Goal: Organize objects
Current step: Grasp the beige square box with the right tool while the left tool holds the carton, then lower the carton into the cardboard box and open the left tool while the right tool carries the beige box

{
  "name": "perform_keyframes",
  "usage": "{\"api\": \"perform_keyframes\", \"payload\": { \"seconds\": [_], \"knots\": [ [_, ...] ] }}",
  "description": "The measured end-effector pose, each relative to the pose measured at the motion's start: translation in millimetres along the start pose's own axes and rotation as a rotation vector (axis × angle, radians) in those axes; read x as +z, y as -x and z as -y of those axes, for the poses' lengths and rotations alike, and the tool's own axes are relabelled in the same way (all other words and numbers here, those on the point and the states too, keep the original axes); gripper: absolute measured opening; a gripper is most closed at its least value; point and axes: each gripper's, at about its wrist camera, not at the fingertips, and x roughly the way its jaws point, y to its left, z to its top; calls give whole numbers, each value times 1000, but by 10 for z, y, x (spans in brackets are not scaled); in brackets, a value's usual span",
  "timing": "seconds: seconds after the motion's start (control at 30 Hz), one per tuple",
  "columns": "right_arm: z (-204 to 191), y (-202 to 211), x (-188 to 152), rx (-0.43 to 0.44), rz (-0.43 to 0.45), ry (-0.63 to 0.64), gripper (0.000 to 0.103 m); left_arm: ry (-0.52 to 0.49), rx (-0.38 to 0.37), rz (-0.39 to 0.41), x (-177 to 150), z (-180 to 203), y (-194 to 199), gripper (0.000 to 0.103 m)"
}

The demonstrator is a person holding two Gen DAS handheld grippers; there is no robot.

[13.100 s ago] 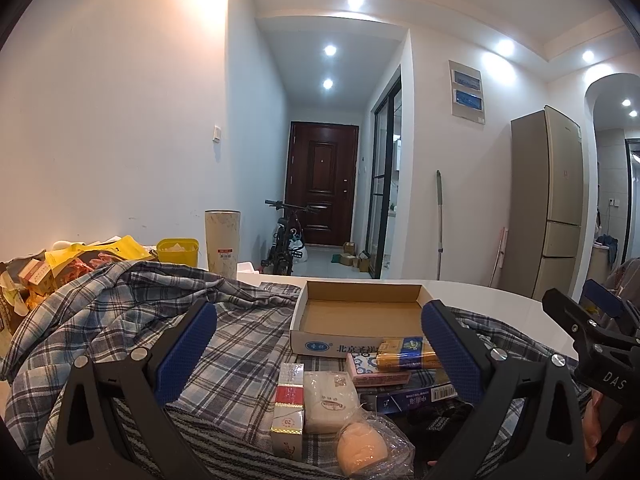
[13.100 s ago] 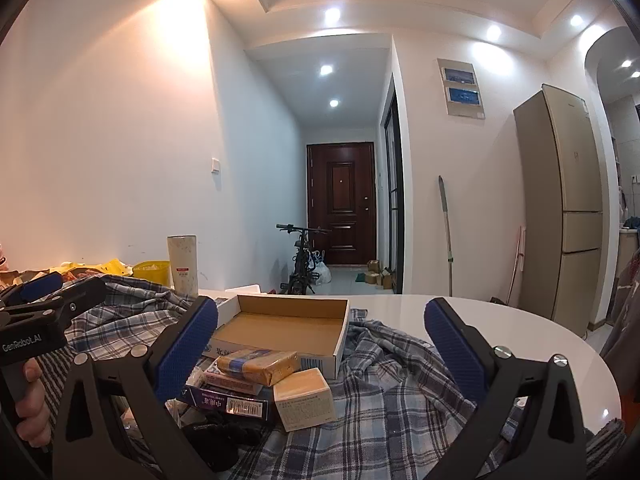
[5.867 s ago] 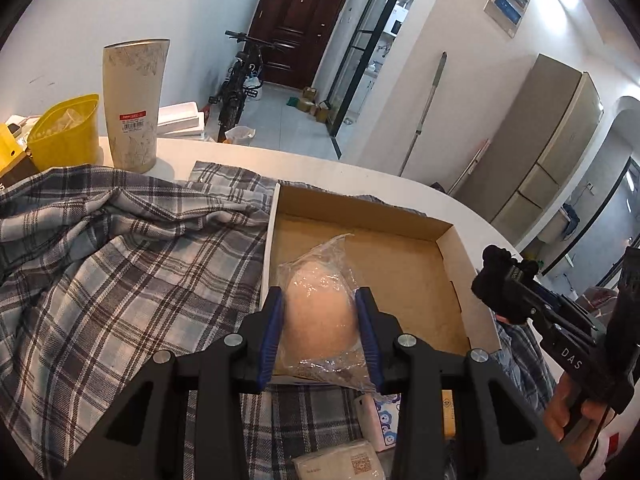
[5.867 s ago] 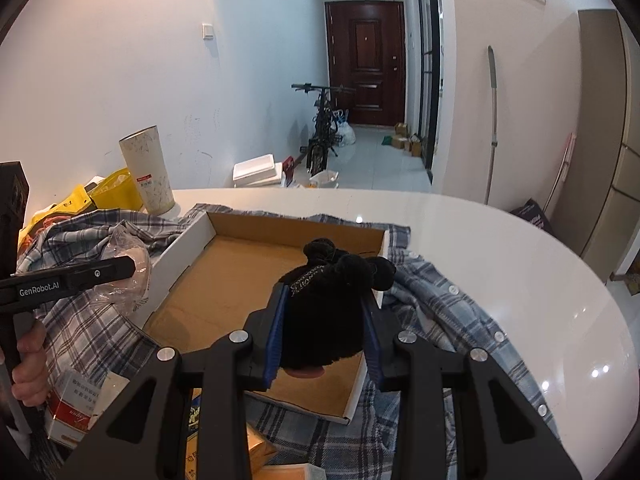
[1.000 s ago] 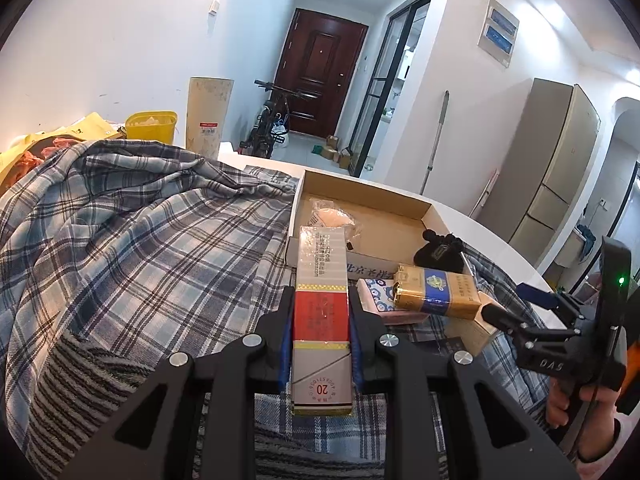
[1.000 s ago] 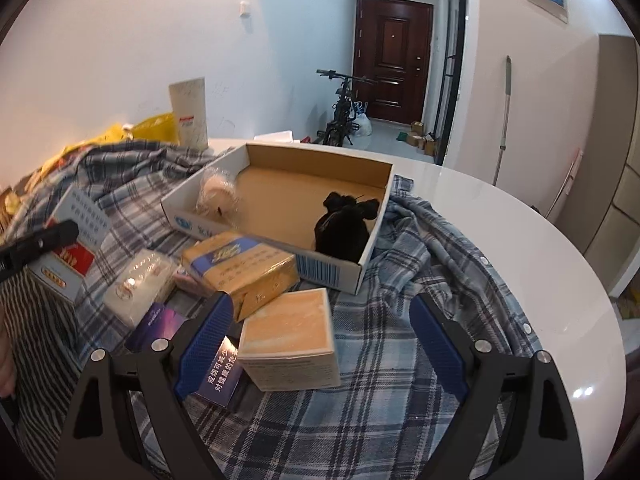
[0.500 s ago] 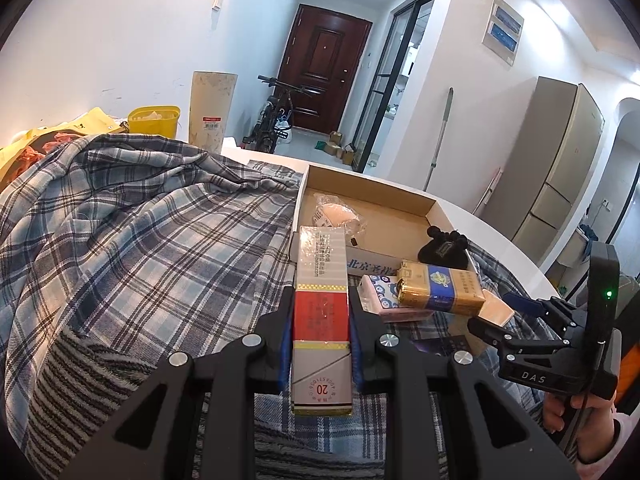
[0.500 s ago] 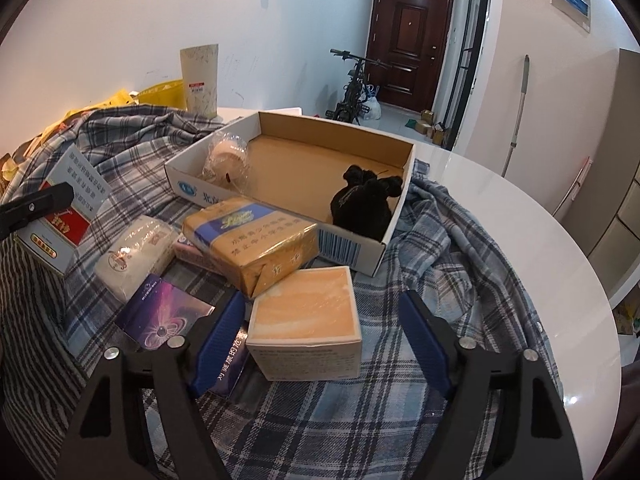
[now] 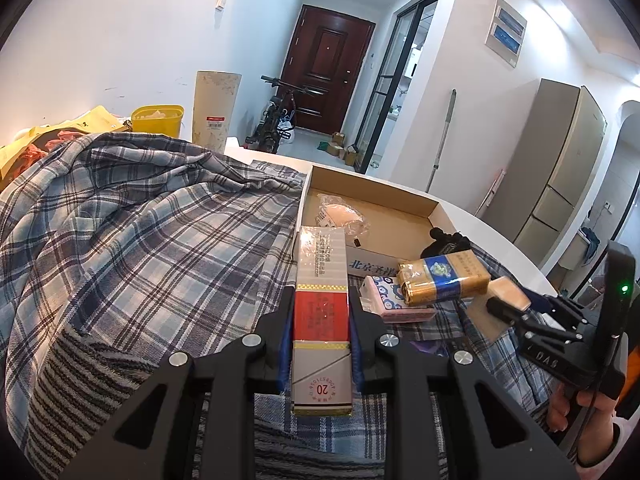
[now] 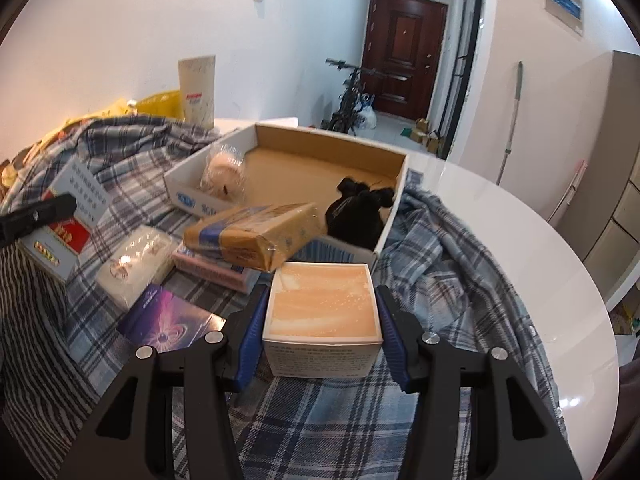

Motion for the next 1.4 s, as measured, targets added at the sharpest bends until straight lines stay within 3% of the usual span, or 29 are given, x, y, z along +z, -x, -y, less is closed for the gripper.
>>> {"api": "perform_keyframes", "payload": {
  "seconds": [0.37,0.47,0.63,0.97,1.03,1.17,1.27,1.4],
  "knots": [
    [121,392,77,-75,239,-62,51,-12,8,2,2,27,-14,24],
    [136,439,98,-78,258,-70,51,-21,8,-7,18,63,17,24],
    [209,619,258,-41,268,-119,51,-122,-29,-43,118,311,114,24],
    [61,916,996,-58,419,-87,51,-255,-105,135,827,875,397,24],
    [41,868,1143,-76,428,-103,51,-260,-118,162,994,973,352,24],
    [192,736,1378,-32,407,-241,51,-220,-99,199,1278,1081,166,24],
    [304,643,1422,-47,430,-313,51,-145,-111,161,1397,1035,-93,24],
    [397,391,1342,-68,448,-342,51,-146,-111,107,1328,994,-497,24]
  ]
}}
